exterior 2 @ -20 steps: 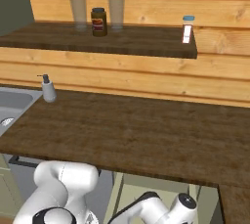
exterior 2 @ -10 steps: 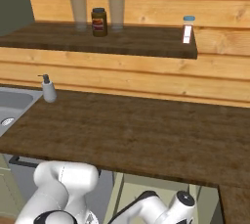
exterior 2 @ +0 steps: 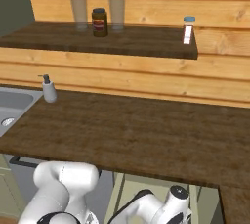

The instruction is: Pick up the knife from the drawer and place it on the cutting board. Then place the meat from the plate to the cutting board.

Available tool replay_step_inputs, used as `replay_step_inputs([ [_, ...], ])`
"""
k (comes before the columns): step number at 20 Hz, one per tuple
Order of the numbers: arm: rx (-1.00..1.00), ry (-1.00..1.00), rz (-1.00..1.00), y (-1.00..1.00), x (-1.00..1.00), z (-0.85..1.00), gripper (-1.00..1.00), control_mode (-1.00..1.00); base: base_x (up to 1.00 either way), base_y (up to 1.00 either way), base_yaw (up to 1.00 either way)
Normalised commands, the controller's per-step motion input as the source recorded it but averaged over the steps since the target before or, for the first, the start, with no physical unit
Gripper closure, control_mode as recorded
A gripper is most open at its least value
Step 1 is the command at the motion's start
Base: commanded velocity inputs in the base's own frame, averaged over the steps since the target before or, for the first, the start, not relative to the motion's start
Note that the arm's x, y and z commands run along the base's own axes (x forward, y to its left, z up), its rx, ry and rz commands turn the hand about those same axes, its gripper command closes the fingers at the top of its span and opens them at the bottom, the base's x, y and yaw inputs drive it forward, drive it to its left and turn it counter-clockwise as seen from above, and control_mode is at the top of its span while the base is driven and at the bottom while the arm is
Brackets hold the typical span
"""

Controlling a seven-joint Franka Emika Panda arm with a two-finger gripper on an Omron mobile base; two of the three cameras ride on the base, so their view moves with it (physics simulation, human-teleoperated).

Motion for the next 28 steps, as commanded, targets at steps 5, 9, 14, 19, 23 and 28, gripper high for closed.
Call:
replay_step_inputs([
  [5,0.01,0.00,-0.01,0.00,-0.37,-0.40,1.00,-1.00,0.00,0.00,0.00],
  [9,0.05,0.00,0.00,0.00,-0.50,-0.10,1.00,-1.00,0.00,0.00,0.00],
  [14,0.07,0.04,-0.03,0.00,-0.70,0.12,1.00,-1.00,0.00,0.00,0.00],
  [19,0.02,0.10,-0.12,-0.01,-0.67,0.76,1.00,-1.00,0.00,0.00,0.00],
  [23,0.01,0.10,-0.07,-0.13,-0.64,1.00,1.00,-1.00,0.00,0.00,0.00],
  [28,0.01,0.01,-0.04,-0.04,-0.81,1.00,1.00,-1.00,0.00,0.00,0.00],
])
